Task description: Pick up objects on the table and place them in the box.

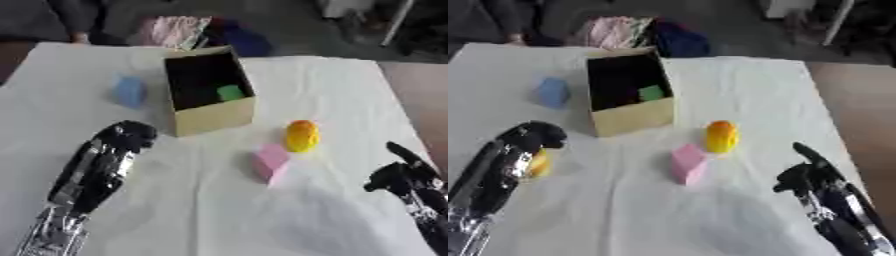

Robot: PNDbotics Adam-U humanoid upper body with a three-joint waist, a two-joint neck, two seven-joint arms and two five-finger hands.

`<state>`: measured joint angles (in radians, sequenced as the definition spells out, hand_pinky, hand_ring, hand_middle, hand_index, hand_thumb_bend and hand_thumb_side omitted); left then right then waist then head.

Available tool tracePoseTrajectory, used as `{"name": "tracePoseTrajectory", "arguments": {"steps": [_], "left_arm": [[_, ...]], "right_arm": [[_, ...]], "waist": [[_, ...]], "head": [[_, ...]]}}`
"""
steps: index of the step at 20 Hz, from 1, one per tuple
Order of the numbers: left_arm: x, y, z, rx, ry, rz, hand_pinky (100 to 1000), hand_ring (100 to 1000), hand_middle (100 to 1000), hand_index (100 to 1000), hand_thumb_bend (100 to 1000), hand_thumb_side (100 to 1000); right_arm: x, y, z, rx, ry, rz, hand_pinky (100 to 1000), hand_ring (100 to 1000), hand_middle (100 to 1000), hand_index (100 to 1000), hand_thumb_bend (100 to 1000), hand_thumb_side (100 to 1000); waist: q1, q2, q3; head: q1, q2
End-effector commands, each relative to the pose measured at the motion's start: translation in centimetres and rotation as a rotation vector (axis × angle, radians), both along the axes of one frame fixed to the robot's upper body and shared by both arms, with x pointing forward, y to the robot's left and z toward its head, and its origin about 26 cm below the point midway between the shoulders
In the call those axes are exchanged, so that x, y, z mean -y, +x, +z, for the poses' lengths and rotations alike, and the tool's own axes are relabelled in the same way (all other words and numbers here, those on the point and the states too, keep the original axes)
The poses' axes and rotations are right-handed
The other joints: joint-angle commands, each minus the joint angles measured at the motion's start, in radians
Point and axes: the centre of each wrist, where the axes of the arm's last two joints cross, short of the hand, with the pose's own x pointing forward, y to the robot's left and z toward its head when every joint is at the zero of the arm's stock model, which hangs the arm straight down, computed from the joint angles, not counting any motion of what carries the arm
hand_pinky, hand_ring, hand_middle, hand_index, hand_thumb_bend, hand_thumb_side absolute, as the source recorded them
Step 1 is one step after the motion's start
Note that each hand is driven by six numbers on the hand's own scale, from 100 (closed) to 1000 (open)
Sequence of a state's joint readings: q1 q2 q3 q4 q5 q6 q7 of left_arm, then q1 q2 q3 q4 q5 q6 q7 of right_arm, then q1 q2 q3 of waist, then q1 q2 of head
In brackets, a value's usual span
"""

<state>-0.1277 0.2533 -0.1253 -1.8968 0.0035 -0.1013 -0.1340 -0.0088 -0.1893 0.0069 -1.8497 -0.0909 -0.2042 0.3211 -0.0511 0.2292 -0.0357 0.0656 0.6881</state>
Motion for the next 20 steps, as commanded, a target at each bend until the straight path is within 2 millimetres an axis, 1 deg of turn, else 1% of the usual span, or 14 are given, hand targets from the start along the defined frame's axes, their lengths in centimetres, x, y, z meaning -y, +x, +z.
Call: {"name": "tracePoseTrajectory", "arguments": {"steps": [1, 10, 12, 15, 17, 18, 20], "left_arm": [[-0.1, -0.1, 0.7, 0.026, -0.002, 0.003, 752, 741, 665, 729, 100, 644], [-0.1, -0.1, 0.7, 0.03, -0.001, 0.002, 751, 742, 666, 729, 100, 638], [-0.1, -0.1, 0.7, 0.029, -0.002, 0.003, 751, 743, 666, 729, 100, 639], [-0.3, -0.1, 0.8, 0.035, 0.002, 0.01, 752, 744, 668, 730, 100, 624], [-0.7, -0.2, 1.3, 0.053, 0.025, 0.021, 753, 747, 672, 732, 100, 588], [-1.0, -0.2, 1.7, 0.067, 0.042, 0.026, 755, 755, 680, 735, 100, 551], [-2.3, -0.5, 3.1, 0.114, 0.11, 0.055, 763, 766, 693, 744, 100, 488]], "right_arm": [[0.2, -0.1, 0.7, 0.025, 0.005, -0.003, 655, 574, 577, 963, 100, 533], [0.2, 0.0, 0.7, 0.027, 0.007, -0.004, 655, 574, 575, 963, 100, 531], [0.2, 0.0, 0.7, 0.026, 0.005, -0.004, 655, 574, 575, 963, 100, 526], [0.2, 0.0, 0.8, 0.03, 0.003, -0.002, 655, 574, 576, 964, 100, 526], [0.2, 0.0, 0.8, 0.029, 0.002, -0.003, 656, 574, 576, 964, 100, 525], [0.3, 0.0, 0.8, 0.03, 0.001, -0.003, 656, 575, 576, 964, 100, 522], [0.3, 0.0, 0.8, 0.031, -0.001, -0.003, 656, 575, 576, 964, 100, 524]], "waist": [[0.007, -0.024, -0.001], [0.009, -0.026, -0.002], [0.009, -0.026, -0.001], [0.01, -0.026, 0.0], [0.012, -0.027, -0.003], [0.013, -0.028, -0.003], [0.016, -0.029, -0.002]], "head": [[-0.009, 0.026], [-0.021, 0.039], [-0.025, 0.036], [-0.025, 0.041], [-0.027, 0.041], [-0.028, 0.043], [-0.032, 0.041]]}}
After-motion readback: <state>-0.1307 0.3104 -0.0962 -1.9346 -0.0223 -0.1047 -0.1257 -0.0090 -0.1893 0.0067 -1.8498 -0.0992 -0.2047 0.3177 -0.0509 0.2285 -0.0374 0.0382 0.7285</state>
